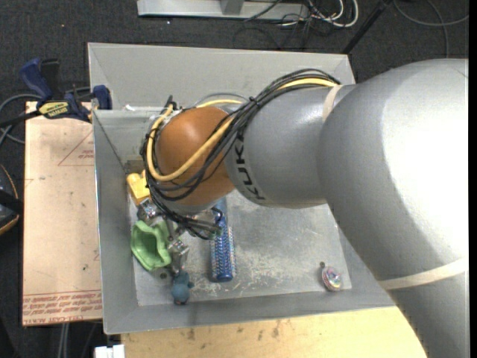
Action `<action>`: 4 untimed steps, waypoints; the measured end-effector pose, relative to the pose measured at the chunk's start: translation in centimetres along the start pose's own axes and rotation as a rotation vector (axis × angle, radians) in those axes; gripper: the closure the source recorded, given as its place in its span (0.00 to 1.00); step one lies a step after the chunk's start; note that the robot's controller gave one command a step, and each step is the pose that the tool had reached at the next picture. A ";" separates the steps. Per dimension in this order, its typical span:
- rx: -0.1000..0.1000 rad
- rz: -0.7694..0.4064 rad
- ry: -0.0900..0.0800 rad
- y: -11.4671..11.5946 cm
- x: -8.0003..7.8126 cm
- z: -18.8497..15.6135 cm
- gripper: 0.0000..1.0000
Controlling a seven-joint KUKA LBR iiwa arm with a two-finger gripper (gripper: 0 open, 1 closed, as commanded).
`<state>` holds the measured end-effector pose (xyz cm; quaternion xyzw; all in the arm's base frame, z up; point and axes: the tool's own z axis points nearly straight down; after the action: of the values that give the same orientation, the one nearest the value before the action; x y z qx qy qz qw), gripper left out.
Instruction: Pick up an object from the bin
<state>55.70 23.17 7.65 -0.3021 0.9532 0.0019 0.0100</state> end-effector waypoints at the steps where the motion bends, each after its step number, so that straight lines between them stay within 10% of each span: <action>1: 0.006 -0.253 0.004 3.1 1.6 -0.1 0.00; 2: -0.002 -0.248 0.013 2.9 1.4 -0.2 0.00; 3: -0.003 -0.248 0.012 3.0 1.3 -0.3 1.00; 4: -0.004 -0.246 0.013 3.0 1.1 -3.7 1.00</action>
Offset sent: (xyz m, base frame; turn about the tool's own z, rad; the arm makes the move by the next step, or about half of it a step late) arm -0.0386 0.0182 -0.0065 -0.2616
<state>52.98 24.97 11.36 -0.4166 0.9091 0.0007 0.0032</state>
